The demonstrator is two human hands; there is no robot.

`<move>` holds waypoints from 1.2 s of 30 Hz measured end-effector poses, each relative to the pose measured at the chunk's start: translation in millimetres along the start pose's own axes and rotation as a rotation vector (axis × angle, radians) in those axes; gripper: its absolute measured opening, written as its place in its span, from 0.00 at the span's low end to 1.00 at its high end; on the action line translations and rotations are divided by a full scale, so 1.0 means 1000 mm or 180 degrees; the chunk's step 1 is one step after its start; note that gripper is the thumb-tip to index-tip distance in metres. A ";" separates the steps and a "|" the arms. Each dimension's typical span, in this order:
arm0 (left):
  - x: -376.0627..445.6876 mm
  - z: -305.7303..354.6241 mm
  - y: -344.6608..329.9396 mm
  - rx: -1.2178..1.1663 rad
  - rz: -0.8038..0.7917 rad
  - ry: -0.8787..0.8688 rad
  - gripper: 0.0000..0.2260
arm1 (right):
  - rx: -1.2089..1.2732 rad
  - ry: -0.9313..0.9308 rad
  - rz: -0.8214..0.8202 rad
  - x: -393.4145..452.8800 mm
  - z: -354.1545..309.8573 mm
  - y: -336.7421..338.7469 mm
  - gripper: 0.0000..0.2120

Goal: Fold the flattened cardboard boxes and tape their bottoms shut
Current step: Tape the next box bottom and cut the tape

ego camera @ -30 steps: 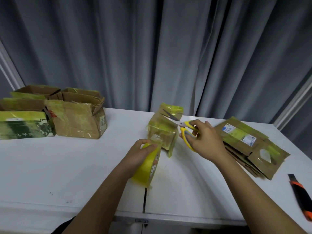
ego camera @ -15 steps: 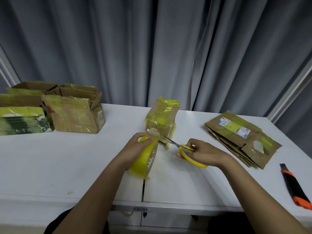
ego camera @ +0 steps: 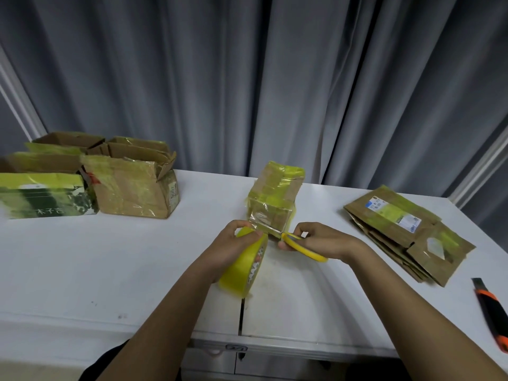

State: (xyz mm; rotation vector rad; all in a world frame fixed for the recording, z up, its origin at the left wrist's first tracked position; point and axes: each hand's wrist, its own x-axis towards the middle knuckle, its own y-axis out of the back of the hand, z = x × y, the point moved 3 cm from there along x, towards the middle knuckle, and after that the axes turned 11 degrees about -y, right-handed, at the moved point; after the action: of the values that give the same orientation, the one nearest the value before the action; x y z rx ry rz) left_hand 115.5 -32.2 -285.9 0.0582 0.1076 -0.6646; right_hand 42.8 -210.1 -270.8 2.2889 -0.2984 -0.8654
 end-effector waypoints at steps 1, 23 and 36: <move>0.000 0.000 0.000 -0.0014 0.0002 0.0003 0.15 | -0.0078 -0.0010 0.0044 0.003 0.001 0.001 0.20; -0.004 0.004 -0.001 0.0023 0.0056 0.0062 0.16 | -0.0141 0.0638 0.0442 0.017 0.006 0.012 0.21; -0.007 0.008 -0.002 0.0055 0.0036 0.0035 0.16 | -0.0191 0.0345 0.0034 0.021 0.009 0.009 0.18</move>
State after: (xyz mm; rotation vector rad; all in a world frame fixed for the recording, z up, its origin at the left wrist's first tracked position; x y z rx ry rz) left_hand 109.4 -30.0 -276.9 0.0792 0.1121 -0.6540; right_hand 53.0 -229.9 -280.3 2.2666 -0.2334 -0.7322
